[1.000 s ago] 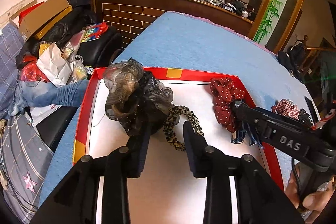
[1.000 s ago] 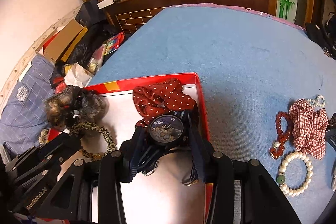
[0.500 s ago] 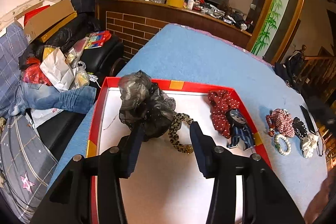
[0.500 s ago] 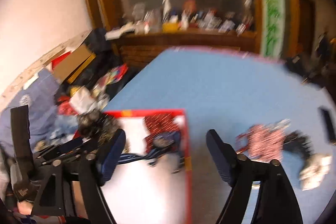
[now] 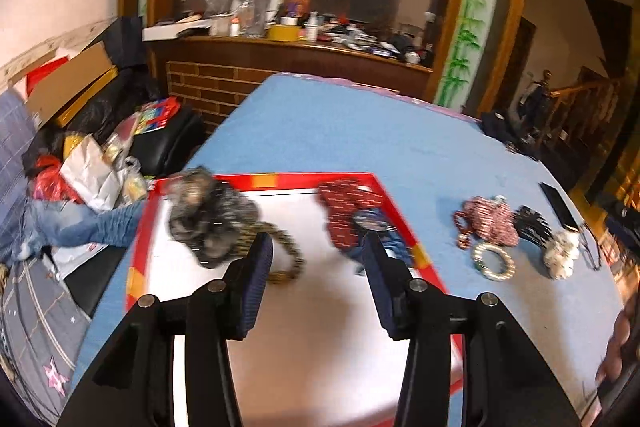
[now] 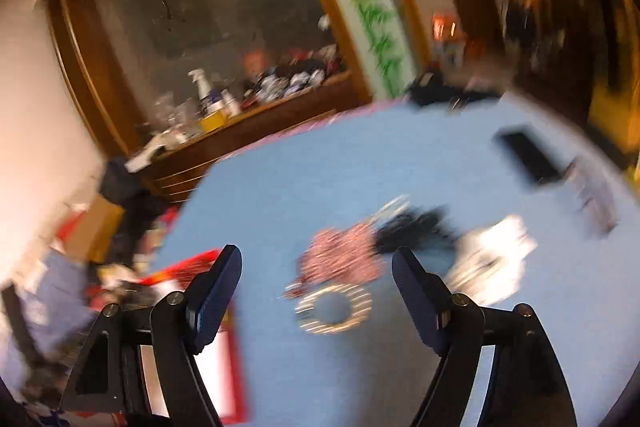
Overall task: Organize jewelry
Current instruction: 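Move both grippers back toward the remaining jewelry, then grasp the white spotted scrunchie with the right gripper while the left gripper grasps the pearl bracelet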
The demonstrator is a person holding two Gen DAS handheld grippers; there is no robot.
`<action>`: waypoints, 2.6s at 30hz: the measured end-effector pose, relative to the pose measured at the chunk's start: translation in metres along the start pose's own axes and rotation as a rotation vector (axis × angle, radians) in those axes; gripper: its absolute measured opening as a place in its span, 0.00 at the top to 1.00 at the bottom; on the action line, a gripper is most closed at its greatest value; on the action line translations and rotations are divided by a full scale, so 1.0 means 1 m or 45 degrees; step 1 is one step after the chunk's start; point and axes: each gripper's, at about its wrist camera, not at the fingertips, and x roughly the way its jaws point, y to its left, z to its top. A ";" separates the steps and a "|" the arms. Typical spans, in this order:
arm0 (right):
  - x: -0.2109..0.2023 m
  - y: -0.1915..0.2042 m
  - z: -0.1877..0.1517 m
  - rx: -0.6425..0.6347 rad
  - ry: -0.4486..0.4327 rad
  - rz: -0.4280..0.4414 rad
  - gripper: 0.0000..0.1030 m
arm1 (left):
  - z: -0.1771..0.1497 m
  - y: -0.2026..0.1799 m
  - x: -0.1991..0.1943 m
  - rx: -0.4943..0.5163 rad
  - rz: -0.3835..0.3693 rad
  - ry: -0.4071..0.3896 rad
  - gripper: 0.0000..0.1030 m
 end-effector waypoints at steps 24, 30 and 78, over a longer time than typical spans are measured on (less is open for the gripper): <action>0.025 -0.154 -0.017 0.195 0.312 -0.157 0.00 | -0.034 -0.118 0.003 0.304 -0.162 0.095 0.44; 0.075 -0.144 -0.017 0.119 0.406 -0.213 0.00 | -0.034 -0.124 0.010 0.306 -0.156 0.137 0.40; 0.058 -0.146 -0.009 0.150 0.204 0.030 0.81 | -0.030 -0.212 0.125 0.261 -0.277 0.273 1.00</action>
